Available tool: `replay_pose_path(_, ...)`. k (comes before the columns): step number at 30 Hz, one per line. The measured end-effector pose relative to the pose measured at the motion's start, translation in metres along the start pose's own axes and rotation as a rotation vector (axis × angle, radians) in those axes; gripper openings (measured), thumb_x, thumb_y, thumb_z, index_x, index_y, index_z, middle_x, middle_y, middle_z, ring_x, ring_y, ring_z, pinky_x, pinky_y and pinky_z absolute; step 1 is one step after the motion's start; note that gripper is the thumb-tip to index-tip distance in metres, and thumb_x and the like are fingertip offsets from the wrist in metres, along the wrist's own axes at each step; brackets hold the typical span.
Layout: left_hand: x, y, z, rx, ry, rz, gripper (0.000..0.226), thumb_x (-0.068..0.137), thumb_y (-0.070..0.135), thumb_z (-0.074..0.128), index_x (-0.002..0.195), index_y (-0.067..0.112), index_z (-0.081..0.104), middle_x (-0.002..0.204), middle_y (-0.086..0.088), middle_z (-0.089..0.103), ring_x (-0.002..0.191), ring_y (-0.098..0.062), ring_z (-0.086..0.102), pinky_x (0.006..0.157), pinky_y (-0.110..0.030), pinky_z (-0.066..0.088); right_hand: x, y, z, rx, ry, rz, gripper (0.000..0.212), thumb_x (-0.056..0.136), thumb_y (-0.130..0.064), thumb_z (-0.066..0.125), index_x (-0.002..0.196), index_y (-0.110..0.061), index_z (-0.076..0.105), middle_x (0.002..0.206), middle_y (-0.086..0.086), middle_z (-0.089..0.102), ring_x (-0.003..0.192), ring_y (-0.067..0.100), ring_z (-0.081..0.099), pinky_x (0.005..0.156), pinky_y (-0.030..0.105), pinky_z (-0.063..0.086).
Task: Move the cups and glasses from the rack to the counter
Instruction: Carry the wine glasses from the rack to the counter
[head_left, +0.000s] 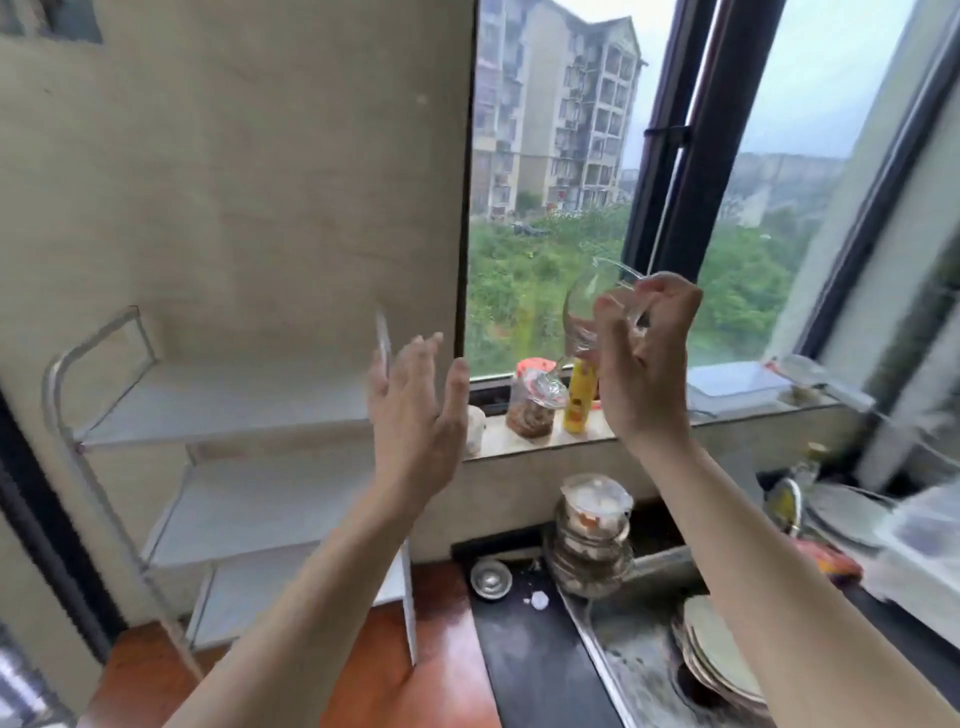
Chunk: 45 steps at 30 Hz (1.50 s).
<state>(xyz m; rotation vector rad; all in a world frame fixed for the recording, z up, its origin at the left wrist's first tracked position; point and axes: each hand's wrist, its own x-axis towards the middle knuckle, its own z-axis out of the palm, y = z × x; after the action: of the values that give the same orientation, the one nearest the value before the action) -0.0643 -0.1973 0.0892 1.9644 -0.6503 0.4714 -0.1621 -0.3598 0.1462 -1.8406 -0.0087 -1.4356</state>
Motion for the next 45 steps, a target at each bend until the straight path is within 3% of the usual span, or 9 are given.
replay_pose_path(7, -0.046, 0.101, 0.095, 0.052, -0.145, 0.100, 0.071, 0.093, 0.061, 0.020, 0.149, 0.021, 0.037, 0.161, -0.010, 0.028, 0.150, -0.027, 0.016, 0.120, -0.054, 0.011, -0.029, 0.024, -0.196, -0.324, 0.218, 0.141, 0.083, 0.089, -0.064, 0.047, 0.151, -0.010, 0.031, 0.132, 0.014, 0.053, 0.115, 0.026, 0.060, 0.099, 0.048, 0.051)
replay_pose_path(12, -0.117, 0.216, 0.191, 0.052, -0.265, 0.262, 0.075, 0.092, 0.065, 0.019, 0.154, 0.024, 0.030, 0.164, -0.011, 0.021, 0.151, -0.030, 0.015, 0.120, -0.050, 0.012, -0.073, 0.018, -0.360, -0.436, 0.316, 0.180, 0.065, 0.087, -0.062, 0.053, 0.138, -0.022, 0.045, 0.117, -0.018, 0.045, 0.114, 0.021, 0.056, 0.099, 0.039, 0.051)
replay_pose_path(18, -0.247, 0.363, 0.309, 0.032, -0.514, 0.433, 0.071, 0.092, 0.066, 0.020, 0.157, 0.037, 0.015, 0.167, -0.009, 0.003, 0.153, -0.030, 0.003, 0.119, -0.056, 0.007, -0.135, -0.004, -0.564, -0.628, 0.366, 0.283, 0.074, 0.083, -0.063, 0.052, 0.138, -0.015, 0.047, 0.124, 0.001, 0.047, 0.113, 0.009, 0.051, 0.090, 0.001, 0.033)
replay_pose_path(22, -0.317, 0.444, 0.366, 0.010, -0.621, 0.567, 0.073, 0.092, 0.067, 0.018, 0.156, 0.034, 0.020, 0.167, -0.009, 0.007, 0.153, -0.029, 0.003, 0.120, -0.054, 0.007, -0.166, -0.022, -0.670, -0.726, 0.452, 0.311, 0.073, 0.082, -0.057, 0.057, 0.138, -0.012, 0.048, 0.115, -0.015, 0.047, 0.110, -0.003, 0.050, 0.089, -0.001, 0.032)
replay_pose_path(28, -0.398, 0.541, 0.459, -0.088, -0.763, 0.754, 0.070, 0.095, 0.066, 0.017, 0.157, 0.035, 0.015, 0.167, -0.006, 0.004, 0.154, -0.026, 0.000, 0.122, -0.052, 0.007, -0.207, -0.033, -0.802, -0.906, 0.607, 0.410, 0.059, 0.088, -0.030, 0.073, 0.138, -0.009, 0.050, 0.126, 0.006, 0.049, 0.103, -0.022, 0.046, 0.084, -0.003, 0.034)
replay_pose_path(35, -0.500, 0.667, 0.574, -0.275, -0.919, 0.951, 0.072, 0.095, 0.067, 0.014, 0.157, 0.033, 0.016, 0.167, -0.007, 0.004, 0.153, -0.029, 0.001, 0.121, -0.056, 0.007, -0.240, -0.036, -0.943, -1.154, 0.788, 0.503, 0.058, 0.086, -0.029, 0.076, 0.136, -0.013, 0.051, 0.119, -0.002, 0.048, 0.101, -0.018, 0.050, 0.086, 0.000, 0.035)
replay_pose_path(39, -0.569, 0.747, 0.620, -0.381, -1.047, 1.091, 0.072, 0.095, 0.066, 0.015, 0.158, 0.031, 0.017, 0.167, -0.009, 0.005, 0.153, -0.031, 0.002, 0.120, -0.056, 0.008, -0.266, -0.059, -1.018, -1.270, 0.924, 0.568, 0.057, 0.083, -0.043, 0.074, 0.132, -0.025, 0.052, 0.128, -0.009, 0.048, 0.109, 0.007, 0.061, 0.095, 0.024, 0.050)
replay_pose_path(43, -0.650, 0.807, 0.642, -0.438, -1.178, 1.264, 0.070, 0.098, 0.064, 0.016, 0.158, 0.030, 0.013, 0.167, -0.009, 0.000, 0.153, -0.032, -0.001, 0.121, -0.057, 0.006, -0.308, -0.100, -1.071, -1.397, 1.118, 0.638, 0.055, 0.083, -0.031, 0.077, 0.132, -0.026, 0.052, 0.117, -0.010, 0.045, 0.098, -0.018, 0.053, 0.085, 0.004, 0.041)
replay_pose_path(45, -0.690, 0.829, 0.648, -0.457, -1.223, 1.343, 0.070, 0.098, 0.064, 0.018, 0.158, 0.029, 0.012, 0.167, -0.010, 0.000, 0.153, -0.033, -0.001, 0.121, -0.058, 0.007, -0.332, -0.117, -1.096, -1.446, 1.199, 0.682, 0.059, 0.081, -0.037, 0.076, 0.134, -0.026, 0.051, 0.121, -0.004, 0.046, 0.101, -0.009, 0.056, 0.090, 0.013, 0.043)
